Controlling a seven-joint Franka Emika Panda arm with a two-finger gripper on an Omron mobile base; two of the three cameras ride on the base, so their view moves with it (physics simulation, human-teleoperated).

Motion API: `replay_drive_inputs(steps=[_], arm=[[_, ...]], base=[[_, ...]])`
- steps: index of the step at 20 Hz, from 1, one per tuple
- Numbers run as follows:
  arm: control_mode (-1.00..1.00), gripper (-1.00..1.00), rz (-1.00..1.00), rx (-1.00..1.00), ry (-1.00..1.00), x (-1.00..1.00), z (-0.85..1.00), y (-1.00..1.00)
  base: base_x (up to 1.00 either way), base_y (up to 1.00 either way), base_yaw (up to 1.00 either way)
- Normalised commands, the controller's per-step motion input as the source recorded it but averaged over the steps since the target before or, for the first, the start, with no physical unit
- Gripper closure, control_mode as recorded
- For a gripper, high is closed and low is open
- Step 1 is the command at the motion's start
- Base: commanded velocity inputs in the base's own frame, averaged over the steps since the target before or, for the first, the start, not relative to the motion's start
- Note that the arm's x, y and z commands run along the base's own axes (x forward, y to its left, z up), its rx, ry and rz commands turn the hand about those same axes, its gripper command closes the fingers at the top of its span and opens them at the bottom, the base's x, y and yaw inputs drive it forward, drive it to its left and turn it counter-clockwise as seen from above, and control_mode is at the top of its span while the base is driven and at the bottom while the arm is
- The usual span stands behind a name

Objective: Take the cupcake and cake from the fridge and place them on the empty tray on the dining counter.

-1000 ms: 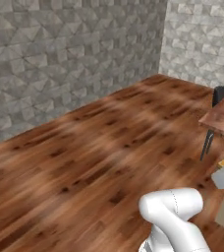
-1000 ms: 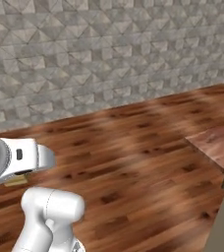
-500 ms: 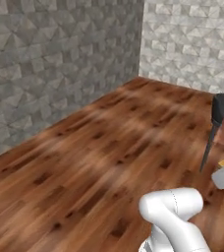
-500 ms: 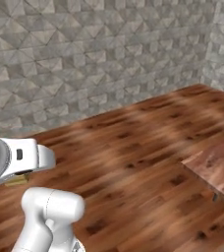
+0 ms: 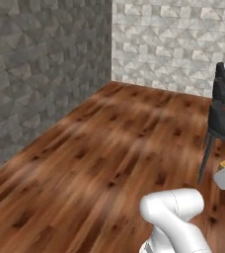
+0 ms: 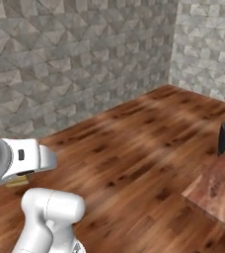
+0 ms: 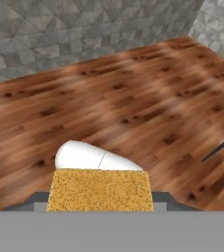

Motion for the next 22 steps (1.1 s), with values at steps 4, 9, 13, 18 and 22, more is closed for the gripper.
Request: replay_drive_inputs(steps=[4, 9, 13, 18, 22], arm=[[1.0, 1.0, 0.0, 0.0, 0.0, 0.0, 0.0, 0.0], [1.0, 1.0, 0.0, 0.0, 0.0, 0.0, 0.0, 0.0], [1.0, 1.0, 0.0, 0.0, 0.0, 0.0, 0.0, 0.0], [1.0, 1.0, 0.0, 0.0, 0.0, 0.0, 0.0, 0.0], [1.0, 1.0, 0.0, 0.0, 0.0, 0.0, 0.0, 0.0]], base=[[1.0, 0.22, -0.37], [1.0, 0.27, -0.38], [1.0, 0.33, -0.4], [1.0, 0.37, -0.41], [1.0, 0.44, -0.42]])
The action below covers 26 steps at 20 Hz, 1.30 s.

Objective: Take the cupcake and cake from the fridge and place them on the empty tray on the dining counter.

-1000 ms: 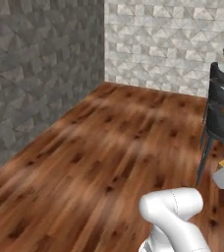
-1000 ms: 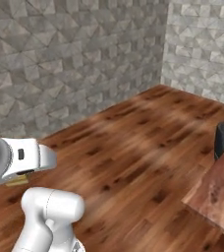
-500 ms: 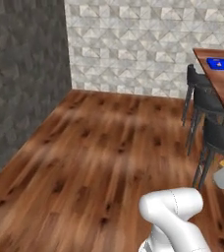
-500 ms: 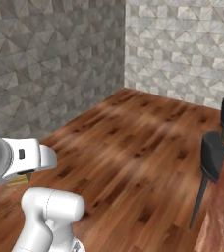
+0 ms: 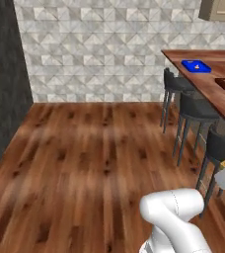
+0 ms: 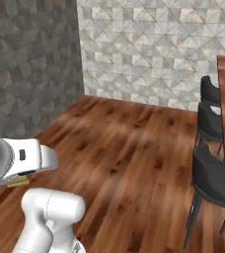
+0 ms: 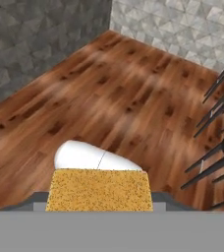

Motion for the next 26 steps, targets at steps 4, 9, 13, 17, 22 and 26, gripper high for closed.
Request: replay_drive_inputs(steps=[4, 9, 13, 17, 22, 26], arm=[[1.0, 1.0, 0.0, 0.0, 0.0, 0.0, 0.0, 0.0], [1.0, 1.0, 0.0, 0.0, 0.0, 0.0, 0.0, 0.0], [1.0, 1.0, 0.0, 0.0, 0.0, 0.0, 0.0, 0.0], [1.0, 1.0, 0.0, 0.0, 0.0, 0.0, 0.0, 0.0], [1.0, 1.0, 0.0, 0.0, 0.0, 0.0, 0.0, 0.0], [1.0, 1.0, 0.0, 0.0, 0.0, 0.0, 0.0, 0.0]], base=[[1.0, 0.49, -0.44], [1.0, 0.56, -0.46], [1.0, 0.67, -0.48], [1.0, 0.69, -0.48], [1.0, 0.7, -0.48], [1.0, 0.74, -0.49]])
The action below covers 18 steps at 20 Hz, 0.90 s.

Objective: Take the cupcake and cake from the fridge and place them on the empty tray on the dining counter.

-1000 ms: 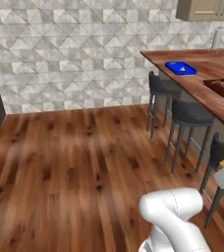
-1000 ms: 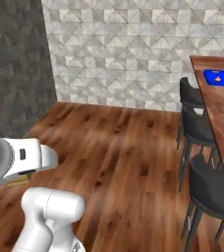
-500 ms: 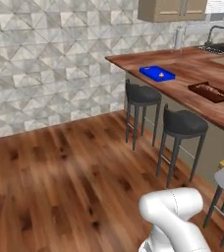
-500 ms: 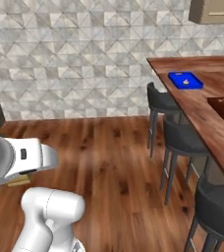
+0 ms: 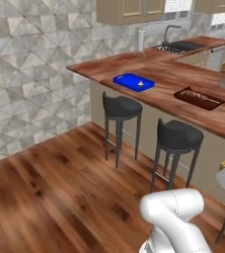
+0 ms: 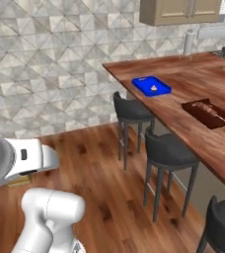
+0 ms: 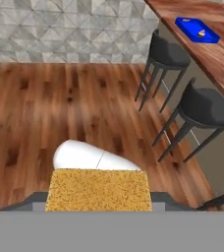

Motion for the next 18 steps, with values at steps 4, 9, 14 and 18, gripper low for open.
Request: replay_drive_inputs(steps=[4, 9, 14, 18], arm=[[1.0, 1.0, 0.0, 0.0, 0.0, 0.0, 0.0, 0.0], [1.0, 1.0, 0.0, 0.0, 0.0, 0.0, 0.0, 0.0], [1.0, 1.0, 0.0, 0.0, 0.0, 0.0, 0.0, 0.0], [1.0, 1.0, 0.0, 0.0, 0.0, 0.0, 0.0, 0.0]], base=[[1.0, 0.79, -0.49], [1.0, 0.82, -0.5], [1.0, 0.94, -0.49], [0.97, 1.0, -0.4]])
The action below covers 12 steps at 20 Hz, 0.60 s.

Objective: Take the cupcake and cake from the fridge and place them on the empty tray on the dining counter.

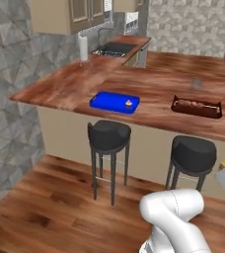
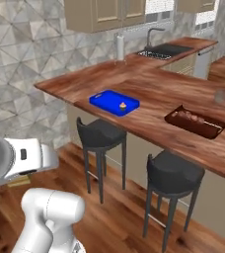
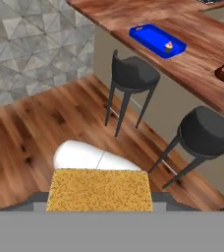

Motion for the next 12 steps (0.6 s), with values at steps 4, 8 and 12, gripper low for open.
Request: replay_drive_inputs(steps=[4, 8, 12], arm=[[1.0, 1.0, 0.0, 0.0, 0.0, 0.0, 0.0, 0.0], [1.0, 1.0, 0.0, 0.0, 0.0, 0.0, 0.0, 0.0], [1.0, 1.0, 0.0, 0.0, 0.0, 0.0, 0.0, 0.0]], base=[[0.99, 1.0, -0.38], [1.0, 1.0, -0.41], [1.0, 1.0, -0.45]])
